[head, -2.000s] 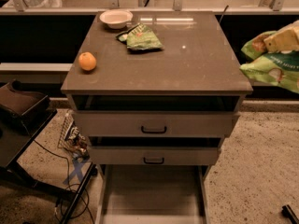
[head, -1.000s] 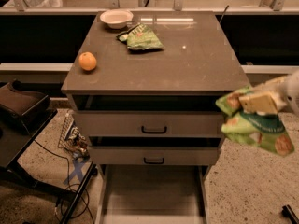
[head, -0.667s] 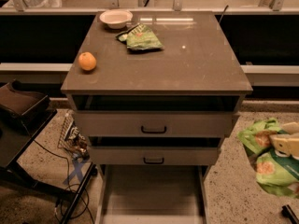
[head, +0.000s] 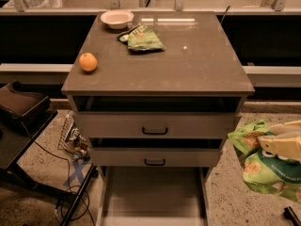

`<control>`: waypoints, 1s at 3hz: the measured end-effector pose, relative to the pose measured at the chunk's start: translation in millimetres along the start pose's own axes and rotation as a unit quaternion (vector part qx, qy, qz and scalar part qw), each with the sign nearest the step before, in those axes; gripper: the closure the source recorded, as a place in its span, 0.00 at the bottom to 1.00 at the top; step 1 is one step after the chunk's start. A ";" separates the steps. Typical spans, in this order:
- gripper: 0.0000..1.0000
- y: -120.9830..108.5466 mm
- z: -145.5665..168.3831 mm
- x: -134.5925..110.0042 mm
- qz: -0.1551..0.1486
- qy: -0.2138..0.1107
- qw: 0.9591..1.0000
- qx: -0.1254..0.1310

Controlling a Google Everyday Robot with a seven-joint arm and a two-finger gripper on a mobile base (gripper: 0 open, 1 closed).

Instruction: Place green rice chip bag into bottom drawer

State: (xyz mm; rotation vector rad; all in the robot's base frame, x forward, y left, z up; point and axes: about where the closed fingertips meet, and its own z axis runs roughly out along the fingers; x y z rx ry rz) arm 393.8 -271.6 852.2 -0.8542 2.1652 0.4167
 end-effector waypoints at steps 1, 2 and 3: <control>1.00 1.1 61.7 32.0 0.017 -0.006 0.999 -0.026; 1.00 12.4 131.3 75.5 0.024 -0.011 0.998 -0.049; 1.00 23.6 194.4 115.6 0.027 -0.005 0.998 -0.061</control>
Offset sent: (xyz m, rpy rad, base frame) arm 0.0296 0.0903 -0.2634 0.1194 0.0758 0.0814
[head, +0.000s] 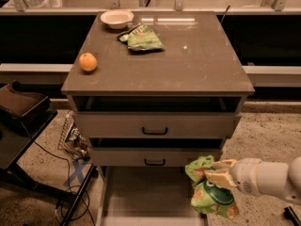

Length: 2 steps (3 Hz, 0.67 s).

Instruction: Place green rice chip bag into bottom drawer

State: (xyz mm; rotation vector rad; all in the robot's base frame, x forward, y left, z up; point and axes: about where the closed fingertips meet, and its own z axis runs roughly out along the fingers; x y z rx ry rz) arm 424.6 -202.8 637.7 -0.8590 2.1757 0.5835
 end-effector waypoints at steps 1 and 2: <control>1.00 2.3 50.7 31.6 0.001 0.012 1.000 -0.007; 1.00 2.7 50.2 31.3 0.001 0.012 1.000 -0.007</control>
Offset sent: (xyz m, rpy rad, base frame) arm 0.0023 0.0161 -0.0479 -0.0077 0.0238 0.0117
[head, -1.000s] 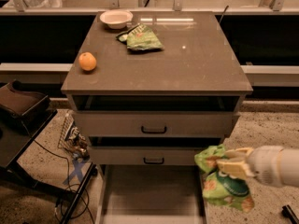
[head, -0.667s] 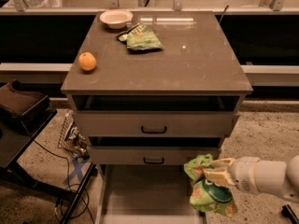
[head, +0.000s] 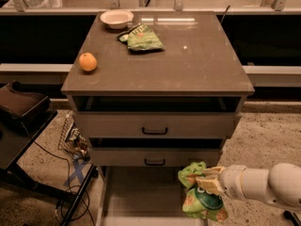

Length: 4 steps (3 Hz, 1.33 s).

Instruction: Place green rice chip bag into bottom drawer

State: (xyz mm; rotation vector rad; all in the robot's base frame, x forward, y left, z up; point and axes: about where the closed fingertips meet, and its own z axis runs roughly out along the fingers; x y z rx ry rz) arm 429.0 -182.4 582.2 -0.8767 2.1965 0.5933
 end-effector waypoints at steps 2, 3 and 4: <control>1.00 2.3 69.3 -1.5 0.021 -0.013 0.999 -0.026; 1.00 -2.9 128.9 7.5 0.032 -0.057 0.997 -0.034; 1.00 -0.6 174.4 18.2 0.026 -0.070 0.997 -0.031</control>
Offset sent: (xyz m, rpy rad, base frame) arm 0.0772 0.0899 -0.1344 0.2252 0.0189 -0.0614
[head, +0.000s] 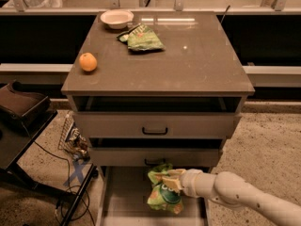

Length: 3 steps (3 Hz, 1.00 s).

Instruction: Place green rice chip bag into bottom drawer

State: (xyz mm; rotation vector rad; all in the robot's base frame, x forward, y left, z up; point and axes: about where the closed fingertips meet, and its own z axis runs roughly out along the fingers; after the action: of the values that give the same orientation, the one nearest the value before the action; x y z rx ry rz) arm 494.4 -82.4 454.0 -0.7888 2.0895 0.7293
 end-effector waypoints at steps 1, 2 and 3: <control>1.00 -6.0 41.8 35.7 -0.013 0.031 0.999 0.010; 1.00 -8.0 69.0 77.2 -0.016 0.077 0.997 0.010; 1.00 -5.4 101.6 116.4 -0.026 0.118 0.993 0.002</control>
Offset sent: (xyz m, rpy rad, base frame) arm -0.0108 0.0248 -0.1596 -0.2268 0.1349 0.0610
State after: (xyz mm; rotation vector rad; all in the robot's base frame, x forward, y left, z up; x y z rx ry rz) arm 485.2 -47.3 303.7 -0.9617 2.2697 0.6281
